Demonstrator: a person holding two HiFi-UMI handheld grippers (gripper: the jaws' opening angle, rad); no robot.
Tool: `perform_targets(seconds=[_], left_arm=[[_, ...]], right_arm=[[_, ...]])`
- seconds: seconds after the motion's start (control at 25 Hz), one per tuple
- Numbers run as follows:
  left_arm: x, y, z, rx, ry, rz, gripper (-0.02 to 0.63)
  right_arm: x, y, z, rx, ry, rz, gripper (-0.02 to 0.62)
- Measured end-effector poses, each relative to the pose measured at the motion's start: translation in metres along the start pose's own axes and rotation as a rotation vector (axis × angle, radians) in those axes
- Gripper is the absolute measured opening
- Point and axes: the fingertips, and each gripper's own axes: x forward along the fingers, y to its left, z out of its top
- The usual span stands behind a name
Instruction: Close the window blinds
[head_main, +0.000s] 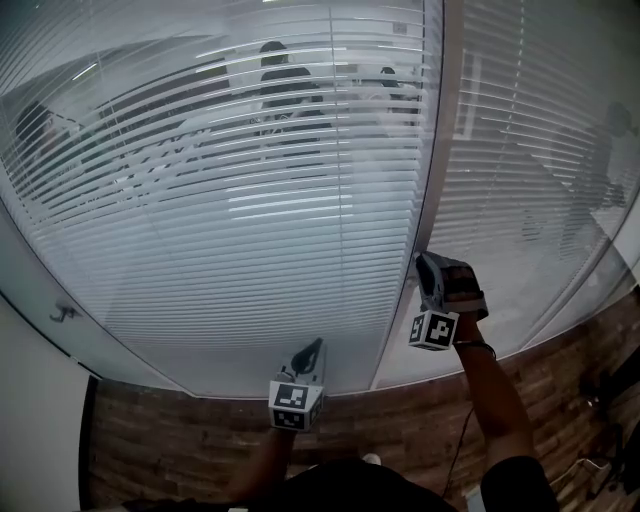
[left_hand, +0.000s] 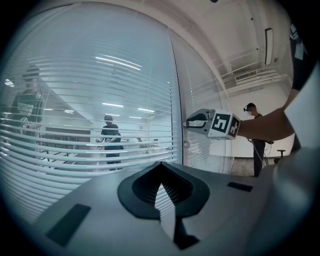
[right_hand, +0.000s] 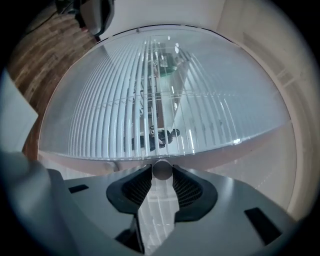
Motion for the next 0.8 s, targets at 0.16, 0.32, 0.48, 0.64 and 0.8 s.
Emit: perform_targets(seconds=[0.16,0.32,0.48,0.64,0.8], left_arm=[[-0.003,0.006,-0.005,-0.002,0.017,0.022,0.0],[-0.003,0.004,-0.009,0.003,0.026,0.012,0.0],[-0.003,-0.003,-0.009,0.016,0.018,0.0,0.0],[-0.003,-0.008,-0.009,0.025,0.021,-0.008,0.0],[-0.002,-0.01,-0.007,0.027,0.006,-0.019,0.0]], right_arm=[[-0.015,0.003,0.003,0.286,-0.015,0.026,0.129],[-0.019,0.0,-0.007,0.862,-0.029,0.082,0.129],[-0.009,0.006,-0.021,1.48,-0.09,0.175,0.137],[-0.003,-0.001,-0.016,1.737,-0.152,0.202,0.164],[0.003,-0.013,-0.015,1.818,-0.172,0.172,0.164]])
